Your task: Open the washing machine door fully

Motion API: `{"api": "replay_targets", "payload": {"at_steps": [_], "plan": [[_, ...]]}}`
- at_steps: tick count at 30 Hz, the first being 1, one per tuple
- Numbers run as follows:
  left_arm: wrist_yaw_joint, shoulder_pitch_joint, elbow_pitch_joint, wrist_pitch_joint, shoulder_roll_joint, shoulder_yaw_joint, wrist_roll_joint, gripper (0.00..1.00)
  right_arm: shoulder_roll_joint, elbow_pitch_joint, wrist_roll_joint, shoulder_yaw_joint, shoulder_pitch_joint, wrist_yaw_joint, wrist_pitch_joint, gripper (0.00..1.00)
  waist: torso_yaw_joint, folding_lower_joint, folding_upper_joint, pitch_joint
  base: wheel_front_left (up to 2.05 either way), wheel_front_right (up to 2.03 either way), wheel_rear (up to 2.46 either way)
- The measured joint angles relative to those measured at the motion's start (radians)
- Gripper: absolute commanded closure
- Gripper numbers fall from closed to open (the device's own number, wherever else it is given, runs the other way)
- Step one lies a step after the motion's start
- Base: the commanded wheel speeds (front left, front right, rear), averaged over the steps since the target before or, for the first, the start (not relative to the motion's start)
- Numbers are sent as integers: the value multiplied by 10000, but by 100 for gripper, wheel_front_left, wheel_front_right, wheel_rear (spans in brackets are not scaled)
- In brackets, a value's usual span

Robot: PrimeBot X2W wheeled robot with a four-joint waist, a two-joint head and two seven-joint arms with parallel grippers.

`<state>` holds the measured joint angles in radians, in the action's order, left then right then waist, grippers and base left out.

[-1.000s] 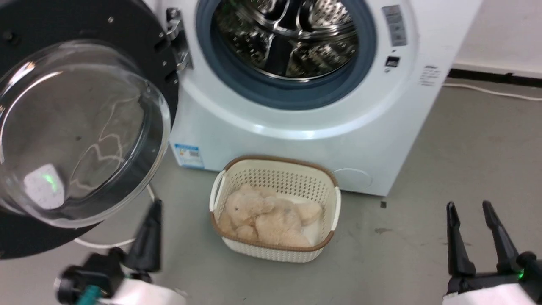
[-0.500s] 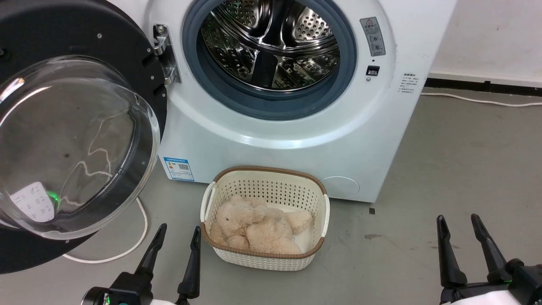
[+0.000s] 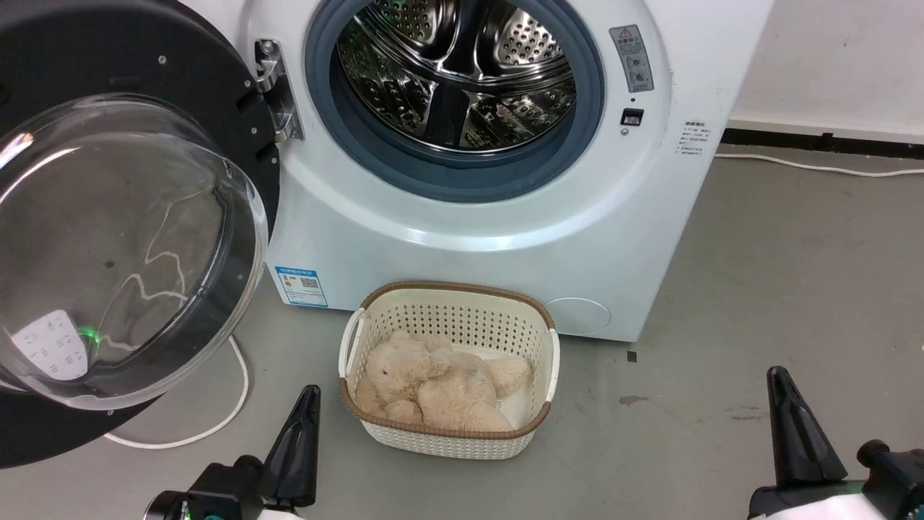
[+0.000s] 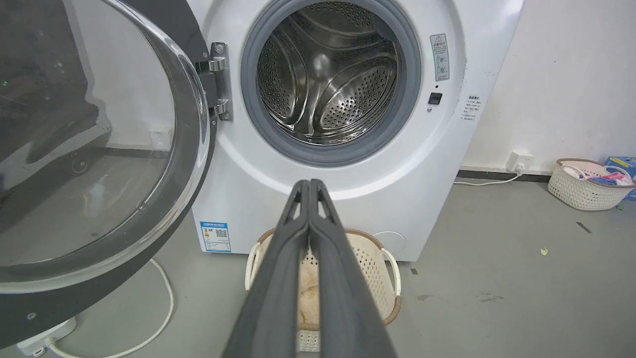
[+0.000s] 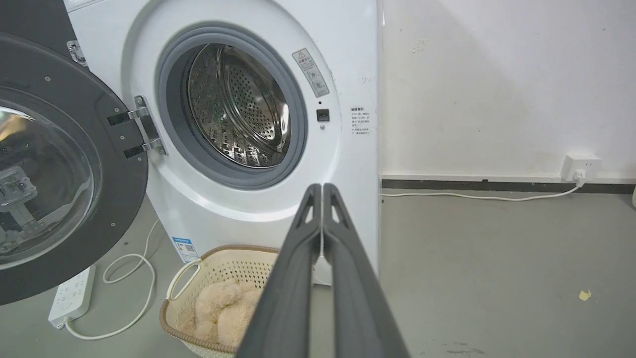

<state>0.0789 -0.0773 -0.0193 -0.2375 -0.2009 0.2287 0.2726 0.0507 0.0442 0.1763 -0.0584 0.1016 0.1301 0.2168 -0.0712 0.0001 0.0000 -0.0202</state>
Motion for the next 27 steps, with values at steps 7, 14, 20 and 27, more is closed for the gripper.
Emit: {"api": "replay_targets", "payload": {"at_steps": [7, 14, 20, 27], "plan": [[-25, 2, 0, 132, 59, -144, -171, 100, 0, -13, -100, 23, -33, 0, -130, 100, 41, -1, 0, 12, 0, 0, 0], [-42, 7, 10, 257, 169, -242, -330, 100, 0, -36, -192, 59, -37, 0, -230, 100, 82, -1, 0, 24, 0, 0, 0], [-113, 12, 15, 359, 253, -372, -441, 100, 0, -52, -278, 84, -49, 0, -374, 100, 117, -1, 0, 33, 0, 0, 0], [-119, 25, 23, 523, 314, -499, -600, 100, 0, -75, -368, 119, -109, 0, -493, 100, 158, -1, 0, 45, 0, 0, 0]]}}
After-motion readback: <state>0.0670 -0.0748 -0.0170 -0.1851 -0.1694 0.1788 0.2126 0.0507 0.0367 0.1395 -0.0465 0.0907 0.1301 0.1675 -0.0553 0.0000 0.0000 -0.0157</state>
